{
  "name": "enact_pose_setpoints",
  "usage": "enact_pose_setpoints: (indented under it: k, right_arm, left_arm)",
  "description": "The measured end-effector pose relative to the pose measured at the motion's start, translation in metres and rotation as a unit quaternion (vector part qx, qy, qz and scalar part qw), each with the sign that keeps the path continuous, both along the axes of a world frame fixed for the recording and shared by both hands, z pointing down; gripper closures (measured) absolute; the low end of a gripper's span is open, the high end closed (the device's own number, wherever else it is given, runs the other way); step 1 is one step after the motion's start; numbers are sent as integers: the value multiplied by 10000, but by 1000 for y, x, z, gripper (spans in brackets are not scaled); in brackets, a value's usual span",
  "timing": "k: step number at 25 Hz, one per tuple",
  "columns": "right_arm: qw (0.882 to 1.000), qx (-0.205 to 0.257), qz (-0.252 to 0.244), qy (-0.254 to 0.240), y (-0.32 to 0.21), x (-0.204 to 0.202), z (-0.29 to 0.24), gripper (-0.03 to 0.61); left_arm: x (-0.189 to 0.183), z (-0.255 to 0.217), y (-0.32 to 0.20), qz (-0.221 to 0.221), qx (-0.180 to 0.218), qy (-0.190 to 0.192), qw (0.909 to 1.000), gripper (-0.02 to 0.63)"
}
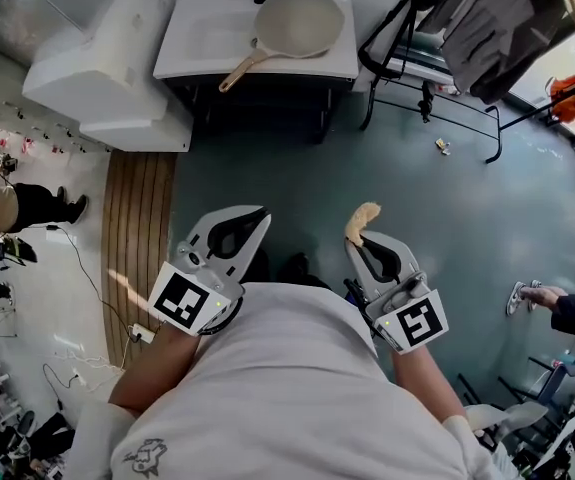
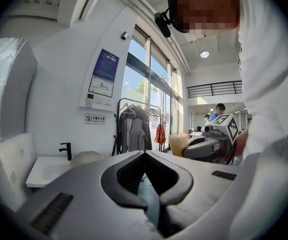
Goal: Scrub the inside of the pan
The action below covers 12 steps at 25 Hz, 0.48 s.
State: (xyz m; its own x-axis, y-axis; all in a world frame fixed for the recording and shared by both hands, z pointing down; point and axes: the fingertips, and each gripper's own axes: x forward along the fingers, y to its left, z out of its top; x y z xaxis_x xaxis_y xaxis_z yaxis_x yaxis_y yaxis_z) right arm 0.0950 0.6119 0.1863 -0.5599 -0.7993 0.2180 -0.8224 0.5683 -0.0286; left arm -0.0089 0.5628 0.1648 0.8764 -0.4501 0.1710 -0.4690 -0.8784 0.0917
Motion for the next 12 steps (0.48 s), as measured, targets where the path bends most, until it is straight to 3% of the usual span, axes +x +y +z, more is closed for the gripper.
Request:
enact_pose_setpoints:
  k: [12]
  right_arm:
    - [10000, 80, 41, 42, 11, 9, -9, 555]
  left_arm:
    - [5, -3, 17, 25, -41, 27, 10000, 615]
